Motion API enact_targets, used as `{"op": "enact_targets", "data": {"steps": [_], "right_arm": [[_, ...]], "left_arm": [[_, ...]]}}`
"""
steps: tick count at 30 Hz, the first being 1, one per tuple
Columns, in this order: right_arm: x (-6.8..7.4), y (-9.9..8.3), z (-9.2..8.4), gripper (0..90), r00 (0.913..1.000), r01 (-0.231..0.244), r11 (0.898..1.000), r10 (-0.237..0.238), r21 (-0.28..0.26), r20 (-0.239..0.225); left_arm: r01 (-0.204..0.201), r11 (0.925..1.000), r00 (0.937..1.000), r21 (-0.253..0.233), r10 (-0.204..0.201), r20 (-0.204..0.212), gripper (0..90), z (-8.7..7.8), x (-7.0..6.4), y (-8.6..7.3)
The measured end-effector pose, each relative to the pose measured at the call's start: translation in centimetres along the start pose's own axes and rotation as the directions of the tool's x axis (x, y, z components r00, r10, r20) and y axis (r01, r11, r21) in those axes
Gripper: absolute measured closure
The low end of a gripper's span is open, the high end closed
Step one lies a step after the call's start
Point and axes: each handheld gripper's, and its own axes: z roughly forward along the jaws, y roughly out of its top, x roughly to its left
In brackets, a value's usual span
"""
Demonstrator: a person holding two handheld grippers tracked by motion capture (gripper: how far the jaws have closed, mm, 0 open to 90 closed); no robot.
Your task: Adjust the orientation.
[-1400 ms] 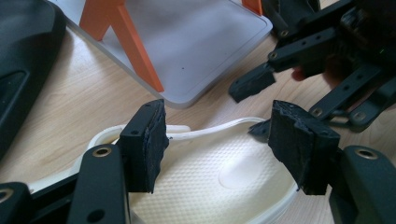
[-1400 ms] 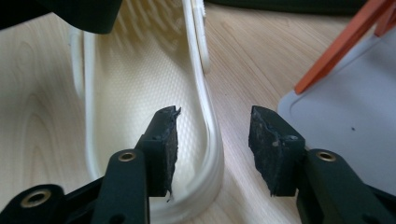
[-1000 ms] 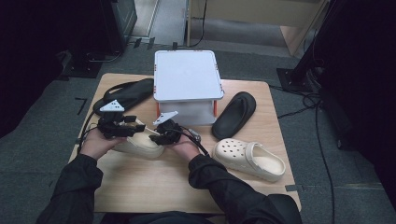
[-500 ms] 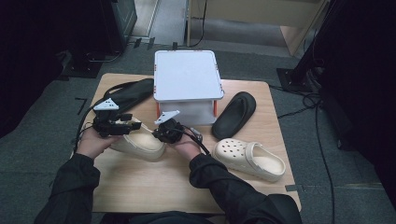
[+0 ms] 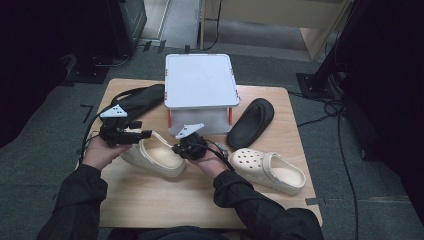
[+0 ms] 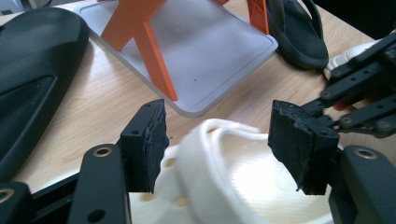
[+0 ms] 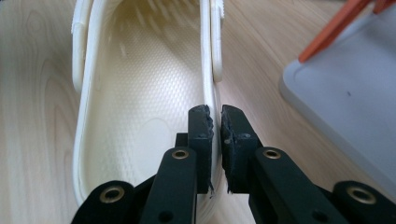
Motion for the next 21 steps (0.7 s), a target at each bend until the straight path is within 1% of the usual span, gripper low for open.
{"op": "enact_targets", "data": {"steps": [2,4,5,7,8,9,10,11,12,13,14,15,18,20,21], "right_arm": [[0.0,-0.5,-0.7,83.7,1.0,0.002,1.0,-0.002,-0.001,0.009],[0.0,-1.4,-1.6,83.7,0.9999,-0.007,1.0,0.007,-0.002,0.014],[0.0,-1.6,-1.9,83.7,0.9999,-0.006,1.0,0.006,0.0,0.015],[0.1,-2.4,-2.6,83.6,0.9997,-0.012,1.0,0.012,-0.001,0.019],[0.1,-2.7,-2.8,83.7,0.9996,-0.018,1.0,0.018,0.0,0.02],[0.1,-3.1,-3.1,83.6,0.9996,-0.018,1.0,0.018,0.0,0.02],[0.2,-3.6,-3.6,83.6,0.9994,-0.026,1.0,0.026,0.003,0.023],[0.2,-3.9,-3.8,83.6,0.9995,-0.022,1.0,0.022,-0.001,0.023],[0.2,-4.5,-4.4,83.6,0.9991,-0.035,0.999,0.035,0.001,0.025],[0.2,-4.7,-4.6,83.6,0.9991,-0.034,0.999,0.034,0.003,0.025],[0.3,-5.1,-5.0,83.6,0.9987,-0.044,0.999,0.044,0.005,0.027],[0.4,-5.3,-5.3,83.6,0.9987,-0.043,0.999,0.043,0.004,0.028],[0.7,-6.6,-6.1,83.4,0.9987,-0.04,0.999,0.04,0.007,0.033],[0.9,-7.2,-6.3,83.3,0.998,-0.053,0.999,0.053,0.011,0.034],[0.9,-7.5,-6.4,83.1,0.9978,-0.054,0.999,0.054,0.0,0.038]], "left_arm": [[-0.002,1.0,1.0,-0.001,0.002,0.003,37.4,0.1,0.0,0.0],[-0.001,1.0,1.0,0.0,0.001,0.004,37.4,0.2,-0.1,0.1],[-0.007,1.0,1.0,0.002,0.007,0.006,37.4,0.3,-0.1,0.1],[-0.005,1.0,1.0,0.002,0.005,0.008,37.5,0.4,-0.2,0.2],[0.003,1.0,0.9999,0.009,-0.003,0.012,38.1,0.4,-0.2,0.3],[0.025,0.9995,0.9993,0.02,-0.026,0.027,39.5,0.4,-0.2,0.5],[0.032,0.9993,0.9989,0.02,-0.033,0.034,40.5,0.5,-0.2,0.6],[0.028,0.9995,0.9988,0.015,-0.029,0.039,40.7,0.5,-0.4,0.7],[0.02,0.9997,0.9991,0.014,-0.021,0.038,41.5,0.5,-0.4,0.8],[0.009,0.9999,0.9992,0.013,-0.009,0.038,42.1,0.5,-0.5,0.9],[0.004,1.0,0.9992,0.009,-0.004,0.04,42.5,0.5,-0.6,0.9],[-0.007,0.9999,0.9991,0.011,0.006,0.041,43.2,0.5,-0.7,1.0],[-0.017,0.9999,0.9991,0.001,0.016,0.04,44.5,0.5,-0.8,1.2],[-0.028,0.9995,0.9988,-0.014,0.029,0.039,44.7,0.5,-0.8,1.3],[-0.029,0.9994,0.9988,-0.019,0.03,0.039,44.8,0.5,-0.8,1.3]]}}
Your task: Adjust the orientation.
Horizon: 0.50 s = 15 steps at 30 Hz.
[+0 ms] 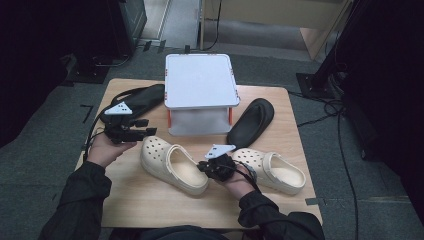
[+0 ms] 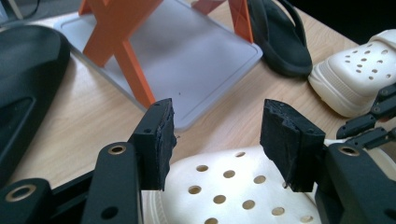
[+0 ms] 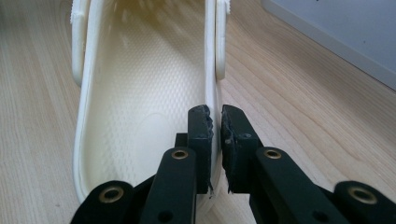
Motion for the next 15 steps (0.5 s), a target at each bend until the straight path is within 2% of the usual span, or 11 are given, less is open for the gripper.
{"op": "enact_targets", "data": {"steps": [2,4,6,9,12,15], "right_arm": [[-0.1,0.0,0.1,81.0,0.9999,-0.009,1.0,0.009,-0.002,-0.01],[-0.3,0.2,0.2,70.0,0.9995,-0.017,1.0,0.017,-0.02,-0.028],[-0.4,0.9,0.7,64.2,0.9993,0.01,0.999,-0.012,-0.038,-0.035],[-0.6,1.6,1.3,61.7,0.9988,0.007,0.999,-0.009,-0.033,-0.047],[-0.9,3.2,2.8,59.9,0.9986,0.004,0.999,-0.006,-0.045,-0.053],[-1.1,4.0,3.6,59.2,0.9985,0.001,0.999,-0.003,-0.045,-0.055]], "left_arm": [[0.003,1.0,1.0,-0.001,-0.003,0.005,44.8,0.0,0.1,0.1],[0.004,1.0,0.9999,-0.005,-0.004,0.01,44.9,0.1,0.1,0.2],[0.018,0.9998,0.9995,0.003,-0.018,0.026,47.8,0.1,0.1,0.3],[0.016,0.9997,0.9994,0.016,-0.016,0.032,51.4,0.1,0.0,0.6],[0.005,1.0,0.9991,-0.001,-0.005,0.043,57.4,-0.1,-0.2,0.8],[0.001,0.9998,0.9983,0.019,-0.002,0.059,59.6,0.1,-0.3,1.1]]}}
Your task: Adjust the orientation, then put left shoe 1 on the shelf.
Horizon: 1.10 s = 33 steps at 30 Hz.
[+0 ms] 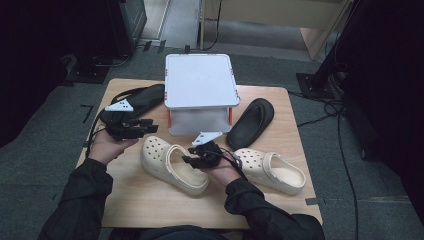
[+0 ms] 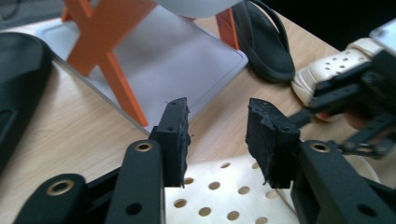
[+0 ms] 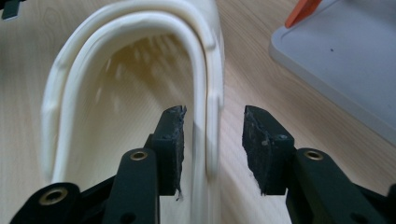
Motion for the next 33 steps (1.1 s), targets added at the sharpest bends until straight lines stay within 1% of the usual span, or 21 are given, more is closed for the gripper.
{"op": "enact_targets", "data": {"steps": [1,3,4,6,8,9,10,12,15,16,18,23,25,26,30,33], "right_arm": [[-0.1,0.3,0.3,59.1,1.0,-0.003,1.0,0.003,-0.001,-0.002],[-0.1,0.8,0.9,59.3,1.0,0.0,1.0,-0.001,-0.005,-0.008],[-0.1,1.0,1.2,59.8,1.0,0.004,1.0,-0.004,-0.003,-0.008],[-0.1,1.4,1.6,62.0,0.9999,0.015,1.0,-0.015,0.001,-0.007],[0.0,1.8,2.1,64.8,0.9999,0.013,1.0,-0.013,0.01,-0.004],[0.0,2.0,2.5,70.8,0.9999,0.012,1.0,-0.012,0.024,-0.004],[0.0,2.0,2.5,70.8,0.9999,0.012,1.0,-0.012,0.024,-0.004],[0.1,2.2,2.9,76.3,0.9999,0.01,0.999,-0.01,0.038,-0.001],[0.6,2.4,3.0,77.3,0.9995,0.013,0.999,-0.014,0.04,0.027],[0.6,2.4,3.0,77.3,0.9995,0.013,0.999,-0.014,0.04,0.027],[0.7,2.5,2.8,77.4,0.9996,0.003,0.999,-0.004,0.041,0.028],[0.6,2.5,2.0,77.4,0.9983,0.007,0.999,-0.009,0.031,0.057],[0.1,2.2,1.3,77.4,0.9971,-0.015,1.0,0.013,0.026,0.076],[0.1,2.2,1.3,77.4,0.9971,-0.015,1.0,0.013,0.026,0.076],[-0.5,1.3,0.2,77.5,0.9942,-0.054,0.999,0.053,0.006,0.094],[-0.9,0.8,-0.6,77.5,0.991,-0.075,0.997,0.075,-0.01,0.111]], "left_arm": [[-0.011,0.9999,0.9999,0.008,0.011,0.0,59.9,0.1,-0.1,0.1],[-0.022,0.9998,0.9997,0.002,0.022,0.01,60.5,0.1,-0.2,0.2],[-0.017,0.9998,0.9997,-0.003,0.017,0.016,60.4,0.1,-0.3,0.3],[-0.012,0.9999,0.9998,-0.01,0.012,0.015,59.6,0.1,-0.2,0.3],[-0.008,0.9998,0.9998,-0.017,0.009,0.017,59.5,0.0,-0.2,0.3],[-0.005,0.9998,0.9998,-0.02,0.006,0.017,58.9,0.0,-0.2,0.3],[-0.003,0.9997,0.9999,-0.025,0.004,0.016,58.9,0.0,-0.2,0.3],[-0.007,0.9996,0.9999,-0.029,0.007,0.013,58.5,-0.1,-0.1,0.3],[-0.005,0.9995,0.9999,-0.03,0.005,0.01,58.2,-0.2,0.0,0.3],[-0.005,0.9995,0.9999,-0.03,0.005,0.01,58.3,-0.2,0.0,0.3],[0.001,0.9996,1.0,-0.028,-0.001,0.01,58.5,-0.1,0.1,0.3],[0.003,0.9996,0.9999,-0.029,-0.002,0.016,60.0,-0.2,0.1,0.3],[0.003,0.9996,0.9999,-0.027,-0.002,0.016,60.1,-0.1,0.1,0.3],[0.001,0.9997,0.9999,-0.025,-0.001,0.015,60.1,-0.1,0.1,0.3],[-0.005,0.9998,1.0,-0.02,0.005,0.006,59.8,-0.1,0.1,0.2],[0.0,0.9998,1.0,-0.021,0.0,0.005,59.6,0.0,0.1,0.3]]}}
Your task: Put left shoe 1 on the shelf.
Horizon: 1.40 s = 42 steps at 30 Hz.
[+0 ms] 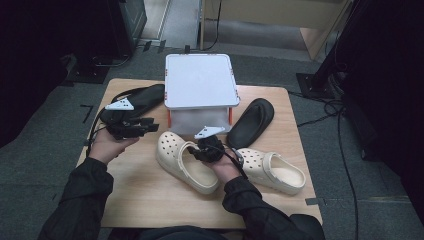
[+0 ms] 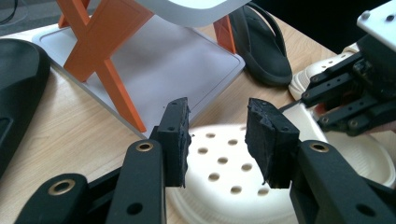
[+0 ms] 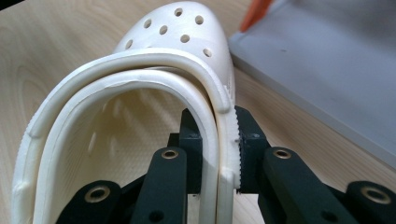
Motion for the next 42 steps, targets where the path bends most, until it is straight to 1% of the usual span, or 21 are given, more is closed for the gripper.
{"op": "enact_targets", "data": {"steps": [5,9,10,11,13,15,16,17,20,22,23,24,26,28,31,35,37,39,40,41,42], "right_arm": [[-1.0,0.0,-1.1,77.5,0.9975,-0.043,0.999,0.045,-0.032,0.054],[-2.0,0.6,-1.5,77.5,0.9925,-0.075,0.996,0.079,-0.051,0.093],[-2.2,0.8,-1.5,77.5,0.9908,-0.08,0.995,0.086,-0.055,0.105],[-2.5,0.9,-1.5,77.5,0.989,-0.086,0.995,0.092,-0.056,0.116],[-3.0,1.3,-1.3,77.5,0.9847,-0.101,0.993,0.108,-0.055,0.137],[-3.6,1.6,-1.1,77.5,0.9796,-0.11,0.992,0.118,-0.054,0.163],[-4.0,1.9,-0.8,77.4,0.9734,-0.116,0.992,0.124,-0.055,0.193],[-4.0,1.9,-0.8,77.4,0.9734,-0.116,0.992,0.124,-0.055,0.193],[-4.5,2.2,-0.4,77.4,0.9646,-0.139,0.988,0.149,-0.062,0.217],[-4.7,2.4,-0.1,77.4,0.9562,-0.165,0.984,0.176,-0.069,0.234],[-4.9,2.4,0.0,77.3,0.9542,-0.169,0.983,0.182,-0.072,0.238],[-5.0,2.6,0.3,77.3,0.9481,-0.172,0.982,0.186,-0.073,0.258],[-5.0,2.6,0.4,77.3,0.946,-0.178,0.981,0.191,-0.074,0.262],[-5.0,2.6,0.7,77.1,0.9381,-0.197,0.977,0.212,-0.084,0.274],[-5.0,2.5,1.1,77.0,0.9327,-0.214,0.973,0.231,-0.092,0.277],[-4.8,2.3,1.6,76.0,0.9263,-0.244,0.965,0.26,-0.092,0.272],[-4.7,2.1,1.7,74.3,0.9293,-0.239,0.966,0.257,-0.096,0.265],[-4.6,2.1,1.7,70.6,0.9311,-0.236,0.967,0.254,-0.097,0.262],[-4.7,2.1,1.5,62.7,0.9336,-0.239,0.964,0.261,-0.114,0.246],[-4.7,2.1,1.5,62.7,0.9336,-0.239,0.964,0.261,-0.114,0.246],[-4.8,2.1,1.2,55.9,0.9379,-0.24,0.965,0.259,-0.109,0.23]], "left_arm": [[-0.008,0.9999,1.0,0.007,0.008,0.002,59.5,0.2,-0.1,0.0],[0.0,0.9999,1.0,0.012,0.0,0.008,60.6,0.2,-0.1,0.2],[-0.002,0.9997,1.0,0.024,0.002,0.0,61.1,0.3,-0.1,0.4],[-0.016,0.9997,0.9999,0.02,0.016,-0.006,61.4,0.2,-0.3,0.9],[-0.026,0.9996,0.9996,0.006,0.026,0.008,61.9,0.1,-0.4,1.6],[-0.042,0.9991,0.999,0.003,0.042,0.013,62.7,0.1,-0.6,2.4],[-0.049,0.9988,0.9987,0.003,0.049,0.017,63.6,0.1,-0.6,2.8],[-0.051,0.9987,0.9985,-0.003,0.051,0.022,63.6,0.1,-0.7,3.1],[-0.057,0.9983,0.9976,-0.013,0.057,0.04,64.1,-0.1,-0.7,4.2],[-0.064,0.9977,0.997,-0.021,0.065,0.042,64.8,-0.2,-0.7,4.8],[-0.061,0.9977,0.997,-0.029,0.062,0.046,65.0,-0.3,-0.7,5.2],[-0.065,0.9974,0.9967,-0.032,0.066,0.048,65.3,-0.3,-0.6,5.6],[-0.063,0.9974,0.9969,-0.035,0.065,0.045,65.4,-0.1,-0.6,6.2],[-0.07,0.9969,0.996,-0.036,0.071,0.054,65.5,0.2,-0.6,6.9],[-0.08,0.9962,0.9949,-0.034,0.082,0.059,65.6,0.8,-0.7,7.8],[-0.079,0.9967,0.9953,-0.02,0.08,0.055,65.6,1.6,-0.4,8.1],[-0.075,0.9971,0.9959,-0.009,0.076,0.05,65.6,2.0,-0.1,8.0],[-0.064,0.9978,0.9963,-0.019,0.065,0.056,65.6,2.2,0.2,8.0],[-0.066,0.9975,0.9961,-0.023,0.068,0.056,65.6,2.3,0.3,8.0],[-0.068,0.9975,0.9962,-0.022,0.069,0.054,65.6,2.4,0.4,8.0],[-0.076,0.9969,0.9958,-0.021,0.077,0.05,65.5,2.5,0.4,8.0]]}}
